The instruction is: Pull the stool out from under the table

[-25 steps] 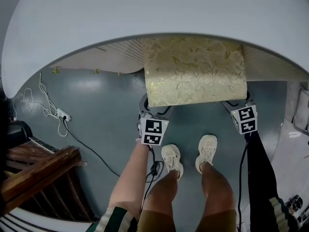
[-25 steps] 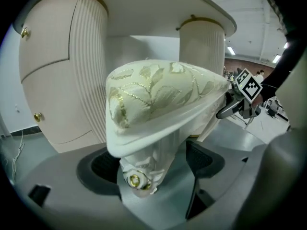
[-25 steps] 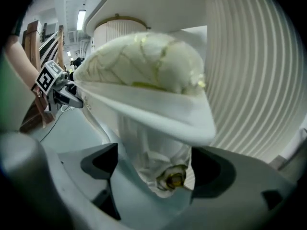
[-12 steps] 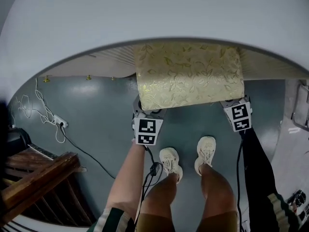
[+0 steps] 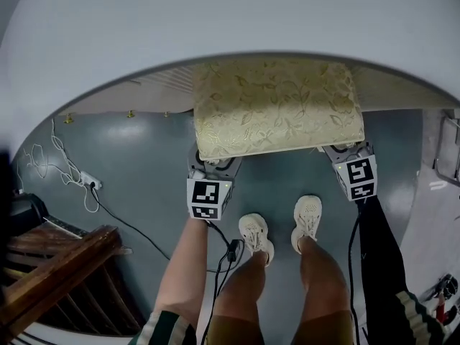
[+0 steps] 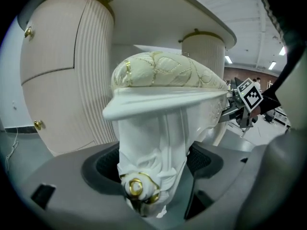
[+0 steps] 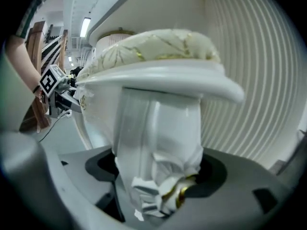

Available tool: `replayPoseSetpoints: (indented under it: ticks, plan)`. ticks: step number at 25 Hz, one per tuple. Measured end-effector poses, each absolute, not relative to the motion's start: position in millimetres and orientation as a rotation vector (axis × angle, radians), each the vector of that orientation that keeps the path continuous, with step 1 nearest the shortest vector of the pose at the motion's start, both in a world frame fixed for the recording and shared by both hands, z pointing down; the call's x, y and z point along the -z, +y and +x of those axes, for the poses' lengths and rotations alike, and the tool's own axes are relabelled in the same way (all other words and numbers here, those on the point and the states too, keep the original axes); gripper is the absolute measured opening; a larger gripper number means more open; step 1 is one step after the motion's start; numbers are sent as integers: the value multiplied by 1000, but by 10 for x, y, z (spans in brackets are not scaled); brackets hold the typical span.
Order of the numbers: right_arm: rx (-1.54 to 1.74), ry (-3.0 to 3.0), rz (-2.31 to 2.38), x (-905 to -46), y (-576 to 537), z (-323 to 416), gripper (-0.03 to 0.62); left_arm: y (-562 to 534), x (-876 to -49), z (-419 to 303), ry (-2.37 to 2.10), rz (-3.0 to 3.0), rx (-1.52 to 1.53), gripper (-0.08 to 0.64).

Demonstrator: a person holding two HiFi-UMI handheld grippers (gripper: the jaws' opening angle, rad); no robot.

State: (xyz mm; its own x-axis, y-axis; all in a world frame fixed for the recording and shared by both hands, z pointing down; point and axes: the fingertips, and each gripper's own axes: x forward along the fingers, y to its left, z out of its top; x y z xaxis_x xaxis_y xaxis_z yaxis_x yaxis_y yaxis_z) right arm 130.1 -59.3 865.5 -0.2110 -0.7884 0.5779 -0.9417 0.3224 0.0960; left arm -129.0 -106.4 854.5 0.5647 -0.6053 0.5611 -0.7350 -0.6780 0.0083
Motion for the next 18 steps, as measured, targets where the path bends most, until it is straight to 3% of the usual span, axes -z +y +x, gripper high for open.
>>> replayPoseSetpoints:
  ticks: [18]
  plan:
    - [-479,-1926,1363,-8824,-598,1341,402,-1066,-8709,-1290,-1055,2429,-1003,393]
